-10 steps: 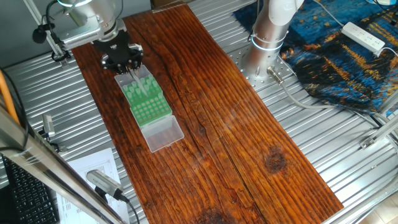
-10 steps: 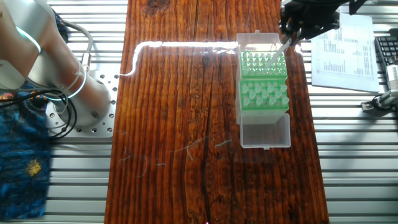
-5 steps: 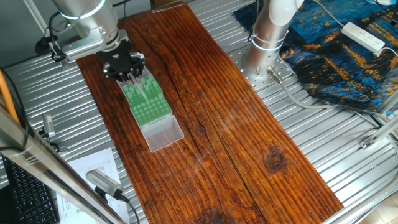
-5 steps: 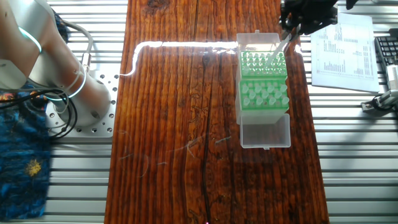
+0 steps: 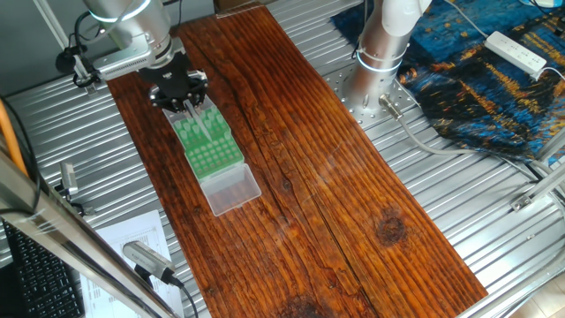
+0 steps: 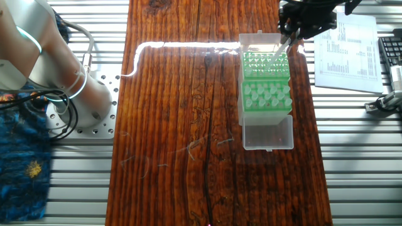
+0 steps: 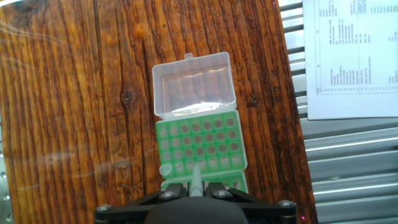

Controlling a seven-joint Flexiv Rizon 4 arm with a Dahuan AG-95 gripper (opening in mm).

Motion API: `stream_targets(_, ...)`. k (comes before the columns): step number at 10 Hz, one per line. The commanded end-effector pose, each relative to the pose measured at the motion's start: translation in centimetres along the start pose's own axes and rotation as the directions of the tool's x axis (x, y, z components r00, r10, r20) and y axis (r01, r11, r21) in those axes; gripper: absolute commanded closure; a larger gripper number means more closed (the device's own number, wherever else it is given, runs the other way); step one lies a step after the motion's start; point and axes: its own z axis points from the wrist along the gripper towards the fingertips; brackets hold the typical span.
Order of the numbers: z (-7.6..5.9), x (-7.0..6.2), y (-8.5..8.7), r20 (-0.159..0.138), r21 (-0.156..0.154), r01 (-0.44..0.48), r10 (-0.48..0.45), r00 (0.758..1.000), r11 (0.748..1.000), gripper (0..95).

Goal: Transfer all large pipette tips from one holder to another

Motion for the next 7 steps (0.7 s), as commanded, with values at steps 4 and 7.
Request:
stream_targets(4, -0.12, -0.01, 0.08, -0.002, -0.001, -0.003, 0.003, 1.000, 1.000, 95.0)
stream_targets(7, -0.27, 0.02, 0.28, 0.003, -0.006, 0.006, -0.006, 1.000, 1.000, 95.0)
